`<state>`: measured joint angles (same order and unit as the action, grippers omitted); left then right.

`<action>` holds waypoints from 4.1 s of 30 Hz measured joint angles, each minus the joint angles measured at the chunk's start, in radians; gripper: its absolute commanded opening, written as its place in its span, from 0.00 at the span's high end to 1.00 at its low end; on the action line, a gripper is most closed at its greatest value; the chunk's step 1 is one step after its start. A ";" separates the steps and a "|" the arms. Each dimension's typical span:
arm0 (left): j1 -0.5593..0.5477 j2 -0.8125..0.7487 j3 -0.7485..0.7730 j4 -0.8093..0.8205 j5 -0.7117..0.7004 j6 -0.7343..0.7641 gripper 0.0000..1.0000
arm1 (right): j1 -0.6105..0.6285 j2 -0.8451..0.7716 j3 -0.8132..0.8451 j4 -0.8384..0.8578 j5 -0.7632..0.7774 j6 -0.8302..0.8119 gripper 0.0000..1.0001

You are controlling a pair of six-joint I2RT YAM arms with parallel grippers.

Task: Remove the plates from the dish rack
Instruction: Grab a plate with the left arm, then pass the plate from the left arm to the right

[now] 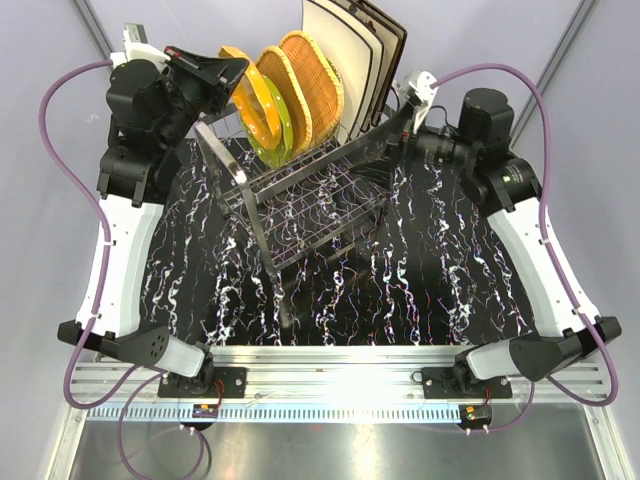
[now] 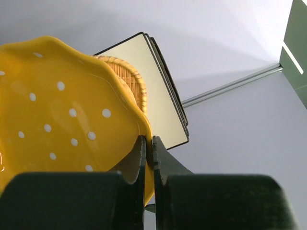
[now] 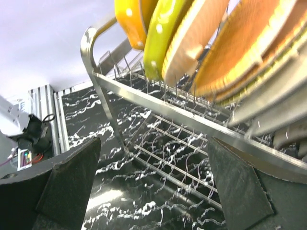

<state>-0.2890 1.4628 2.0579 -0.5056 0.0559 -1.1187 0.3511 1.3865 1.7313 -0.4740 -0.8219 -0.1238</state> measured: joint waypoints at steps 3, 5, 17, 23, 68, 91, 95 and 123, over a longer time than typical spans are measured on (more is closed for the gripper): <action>0.000 -0.008 -0.005 0.008 0.000 -0.009 1.00 | 0.058 0.040 0.062 0.002 0.060 0.000 0.00; 0.000 -0.019 -0.014 0.012 0.000 -0.017 1.00 | 0.100 0.072 0.114 0.004 0.113 -0.002 0.00; -0.003 -0.142 -0.150 0.061 0.000 -0.063 1.00 | 0.424 0.192 0.225 0.082 0.510 -0.102 0.00; -0.004 -0.188 -0.188 0.082 0.000 -0.071 1.00 | 0.518 0.237 0.227 0.158 0.683 -0.171 0.00; -0.003 -0.326 -0.376 0.230 -0.087 -0.173 1.00 | 0.726 0.460 0.280 0.571 1.298 -0.429 0.90; -0.004 -0.542 -0.558 0.462 -0.105 -0.237 0.30 | 0.698 0.502 0.489 0.465 1.219 -0.354 1.00; -0.004 -0.558 -0.581 0.459 -0.104 -0.229 0.17 | 0.689 0.502 0.503 0.444 1.214 -0.327 1.00; -0.004 -0.741 -0.696 0.373 -0.006 0.215 0.01 | 0.468 0.015 0.261 0.149 0.769 -0.032 1.00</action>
<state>-0.2928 0.7219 1.3621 -0.1329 0.0494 -0.9035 0.8192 1.4017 1.9919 -0.3252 -0.0532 -0.1558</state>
